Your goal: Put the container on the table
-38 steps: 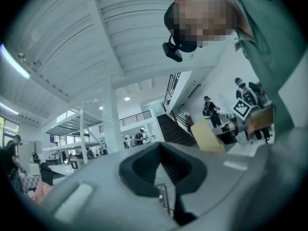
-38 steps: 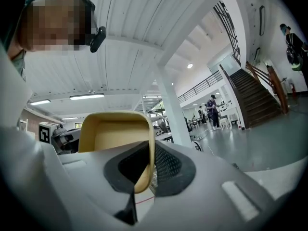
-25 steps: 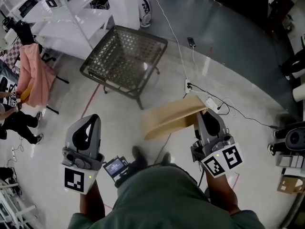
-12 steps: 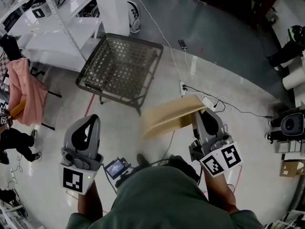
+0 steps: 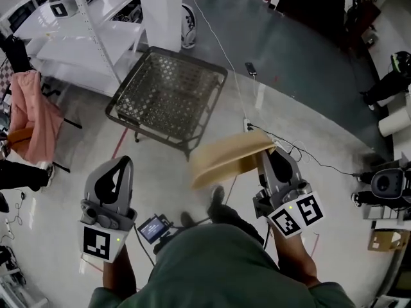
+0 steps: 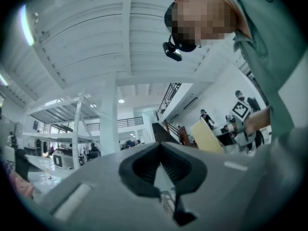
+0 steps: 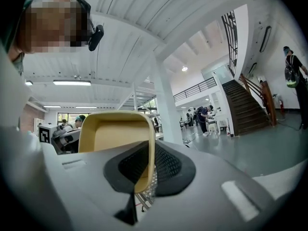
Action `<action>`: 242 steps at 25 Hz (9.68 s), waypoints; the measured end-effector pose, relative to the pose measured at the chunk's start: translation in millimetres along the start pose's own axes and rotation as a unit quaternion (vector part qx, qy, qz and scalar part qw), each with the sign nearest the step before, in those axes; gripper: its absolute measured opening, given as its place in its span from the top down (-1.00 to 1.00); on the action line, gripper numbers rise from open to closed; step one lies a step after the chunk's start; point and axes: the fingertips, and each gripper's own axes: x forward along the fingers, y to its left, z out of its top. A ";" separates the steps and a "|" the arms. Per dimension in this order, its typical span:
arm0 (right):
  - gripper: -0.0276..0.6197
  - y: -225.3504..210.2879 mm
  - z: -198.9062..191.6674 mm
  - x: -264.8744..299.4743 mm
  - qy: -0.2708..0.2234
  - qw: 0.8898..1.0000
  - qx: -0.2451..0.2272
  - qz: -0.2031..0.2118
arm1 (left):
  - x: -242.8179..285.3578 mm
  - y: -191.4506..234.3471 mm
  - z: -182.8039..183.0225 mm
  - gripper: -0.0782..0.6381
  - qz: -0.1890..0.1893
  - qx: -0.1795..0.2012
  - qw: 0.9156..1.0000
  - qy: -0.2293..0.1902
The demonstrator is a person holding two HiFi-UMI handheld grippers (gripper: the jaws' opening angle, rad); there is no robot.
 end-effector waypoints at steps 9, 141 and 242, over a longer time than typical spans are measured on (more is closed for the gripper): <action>0.83 -36.3 3.8 54.3 -0.004 0.998 0.013 0.062 | 31.7 9.0 -6.2 0.78 0.052 0.018 0.998 0.025; 0.82 -241.5 -380.0 397.7 0.343 0.914 0.213 -0.041 | 302.3 172.3 -346.8 0.78 -0.035 -0.157 0.966 0.204; 0.71 -266.7 -452.8 379.8 0.415 0.860 0.231 -0.187 | 234.3 224.1 -328.3 0.78 0.024 -0.147 0.970 0.191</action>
